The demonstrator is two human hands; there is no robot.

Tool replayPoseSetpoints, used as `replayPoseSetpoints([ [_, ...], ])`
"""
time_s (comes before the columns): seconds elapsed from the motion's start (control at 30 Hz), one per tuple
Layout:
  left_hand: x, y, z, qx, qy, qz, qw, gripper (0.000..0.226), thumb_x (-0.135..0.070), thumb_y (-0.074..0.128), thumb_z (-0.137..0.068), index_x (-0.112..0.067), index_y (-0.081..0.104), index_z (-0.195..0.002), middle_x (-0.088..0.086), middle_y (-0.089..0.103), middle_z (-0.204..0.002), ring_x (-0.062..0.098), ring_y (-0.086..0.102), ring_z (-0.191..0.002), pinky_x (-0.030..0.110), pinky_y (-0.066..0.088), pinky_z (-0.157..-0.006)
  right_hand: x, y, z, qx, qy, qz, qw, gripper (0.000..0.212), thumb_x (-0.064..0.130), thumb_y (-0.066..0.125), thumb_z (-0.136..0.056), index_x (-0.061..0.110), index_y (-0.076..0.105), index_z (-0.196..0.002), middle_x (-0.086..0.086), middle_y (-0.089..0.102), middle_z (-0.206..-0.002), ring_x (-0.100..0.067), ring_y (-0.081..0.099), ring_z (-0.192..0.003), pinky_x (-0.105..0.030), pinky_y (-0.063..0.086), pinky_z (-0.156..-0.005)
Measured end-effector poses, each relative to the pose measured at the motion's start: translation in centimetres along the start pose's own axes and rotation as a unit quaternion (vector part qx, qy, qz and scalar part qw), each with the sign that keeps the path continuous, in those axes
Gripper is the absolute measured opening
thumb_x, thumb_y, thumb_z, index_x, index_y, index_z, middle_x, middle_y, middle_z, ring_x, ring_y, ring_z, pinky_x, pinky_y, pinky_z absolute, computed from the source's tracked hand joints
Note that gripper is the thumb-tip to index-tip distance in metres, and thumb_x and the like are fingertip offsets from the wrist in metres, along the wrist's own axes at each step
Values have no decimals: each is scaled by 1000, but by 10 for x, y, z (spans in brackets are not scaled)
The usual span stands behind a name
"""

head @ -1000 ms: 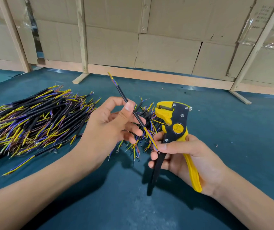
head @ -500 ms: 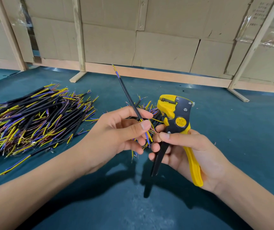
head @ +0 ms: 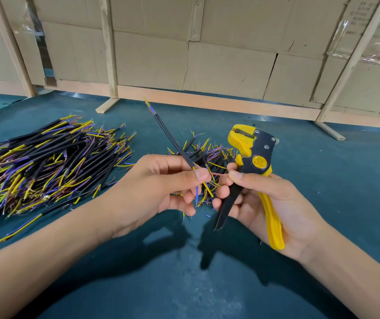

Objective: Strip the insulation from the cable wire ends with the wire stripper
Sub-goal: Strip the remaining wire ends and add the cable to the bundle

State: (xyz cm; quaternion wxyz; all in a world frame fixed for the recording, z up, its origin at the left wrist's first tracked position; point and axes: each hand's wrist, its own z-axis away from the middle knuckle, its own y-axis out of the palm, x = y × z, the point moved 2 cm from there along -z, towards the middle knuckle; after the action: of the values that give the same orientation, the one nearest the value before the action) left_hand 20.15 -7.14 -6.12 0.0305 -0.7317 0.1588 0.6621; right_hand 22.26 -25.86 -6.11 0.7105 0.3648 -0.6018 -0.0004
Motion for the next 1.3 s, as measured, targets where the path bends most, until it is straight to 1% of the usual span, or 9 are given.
replayPoseSetpoints([
  [0.1, 0, 1, 1, 6, 1, -5, 1000, 18, -19, 77, -82, -2, 73, -78, 12, 56, -65, 21, 52, -59, 32, 54, -60, 2, -1, 0, -7, -5, 3, 1000, 9, 3, 68, -80, 7, 71, -88, -13, 59, -78, -27, 63, -67, -41, 59, -66],
  [0.2, 0, -1, 0, -17, 23, 19, 999, 22, -19, 66, -83, 3, 69, -84, 7, 60, -66, 19, 50, -59, 32, 53, -58, 1, -2, 0, -7, 1, -10, 1000, 10, 4, 64, -80, 5, 68, -89, -12, 57, -78, -28, 61, -67, -42, 58, -66],
  [0.33, -4, -4, -1, -55, 70, 39, 995, 11, -13, 71, -84, -3, 69, -82, 7, 56, -67, 17, 45, -59, 31, 49, -56, -1, -2, 3, 30, 30, -4, 999, 12, 6, 59, -75, 6, 67, -84, -13, 55, -75, -30, 58, -66, -45, 57, -67],
  [0.57, -8, -6, -2, -128, 115, 13, 985, 30, -19, 65, -83, 9, 62, -91, 3, 59, -68, 16, 41, -56, 29, 44, -50, -16, 7, 8, 151, 30, 9, 988, 31, 10, 79, -70, 1, 65, -96, -18, 58, -78, -35, 61, -69, -50, 55, -72],
  [0.67, -8, -7, -2, -139, 126, 3, 982, 35, -19, 63, -85, 15, 59, -94, 0, 58, -67, 16, 39, -56, 29, 43, -50, -19, 9, 9, 155, 47, 23, 987, 25, 5, 70, -72, 1, 64, -95, -19, 58, -78, -35, 60, -69, -50, 55, -72],
  [0.77, -8, -7, -2, -151, 129, 5, 980, 26, -20, 64, -85, 5, 65, -90, 4, 55, -68, 16, 38, -56, 29, 43, -49, -20, 10, 10, 155, 54, 23, 986, 21, 5, 65, -75, 1, 65, -95, -18, 58, -79, -35, 61, -69, -50, 55, -72],
  [0.93, -10, -8, -2, -178, 133, 17, 975, 21, -25, 67, -83, -4, 69, -82, 16, 48, -83, 16, 36, -56, 29, 42, -49, -22, 10, 9, 161, 45, 8, 986, 31, 11, 78, -71, 0, 63, -96, -18, 58, -80, -35, 61, -70, -50, 55, -73],
  [1.07, -7, -11, -4, -206, 126, 9, 970, 32, -26, 67, -83, 6, 62, -86, 16, 49, -83, 16, 35, -54, 28, 43, -49, -23, 10, 8, 156, 50, 16, 986, 26, 7, 72, -72, 1, 64, -96, -17, 58, -80, -35, 61, -70, -50, 55, -73],
  [1.3, -1, -11, -4, -203, 114, -14, 972, 27, -31, 70, -82, -4, 70, -78, 24, 55, -83, 15, 39, -50, 30, 43, -50, -25, 9, 7, 140, 54, 11, 989, 27, 6, 72, -71, 2, 65, -96, -17, 57, -80, -35, 61, -70, -50, 55, -73],
])
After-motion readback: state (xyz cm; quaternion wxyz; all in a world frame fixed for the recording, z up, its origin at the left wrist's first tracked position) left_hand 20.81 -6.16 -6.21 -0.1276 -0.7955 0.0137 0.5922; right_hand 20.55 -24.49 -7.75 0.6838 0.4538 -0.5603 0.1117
